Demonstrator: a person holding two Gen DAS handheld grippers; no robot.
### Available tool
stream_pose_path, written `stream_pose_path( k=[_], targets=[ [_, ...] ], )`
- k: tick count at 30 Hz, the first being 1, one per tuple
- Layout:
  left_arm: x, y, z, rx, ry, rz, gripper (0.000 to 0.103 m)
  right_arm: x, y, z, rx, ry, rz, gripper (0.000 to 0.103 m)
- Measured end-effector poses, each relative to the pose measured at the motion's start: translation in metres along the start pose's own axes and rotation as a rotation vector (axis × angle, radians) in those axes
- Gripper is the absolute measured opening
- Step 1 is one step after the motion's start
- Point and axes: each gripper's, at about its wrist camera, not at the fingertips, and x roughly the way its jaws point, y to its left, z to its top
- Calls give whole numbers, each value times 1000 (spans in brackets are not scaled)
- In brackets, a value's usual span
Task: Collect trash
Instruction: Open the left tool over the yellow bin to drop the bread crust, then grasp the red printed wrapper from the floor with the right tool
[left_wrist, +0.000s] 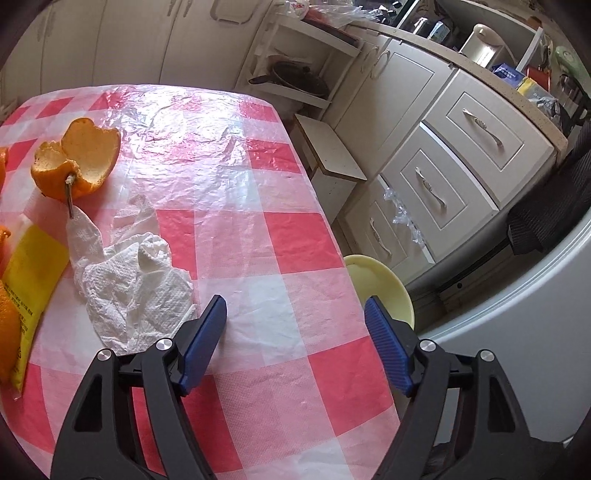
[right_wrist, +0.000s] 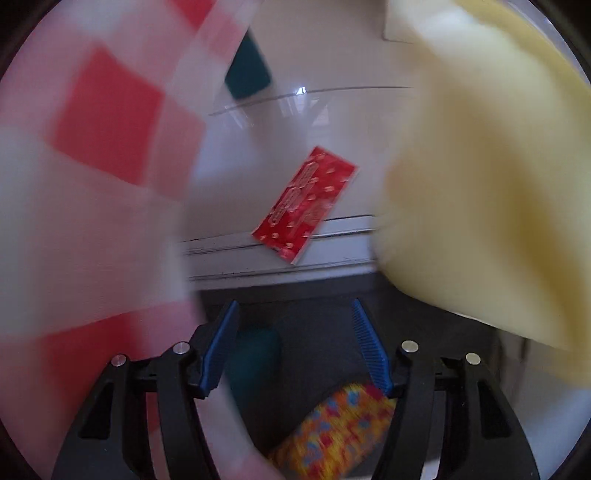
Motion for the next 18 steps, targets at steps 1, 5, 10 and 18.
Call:
stream_pose_path(
  k=[1,5,10,18],
  targets=[
    [0,2,0,-10,-3,-10,74,10,-3,0,30,4,25,65],
    [1,-1,-1,11,-1,-4,76,54,-4,22,83,6,-14,65],
    [2,-3,0,18,1,-9,79,81,-4,58,99,20,-37,69],
    [4,-6,1,32,5,-15,82,117,4,71,42,31,-44,75]
  ],
)
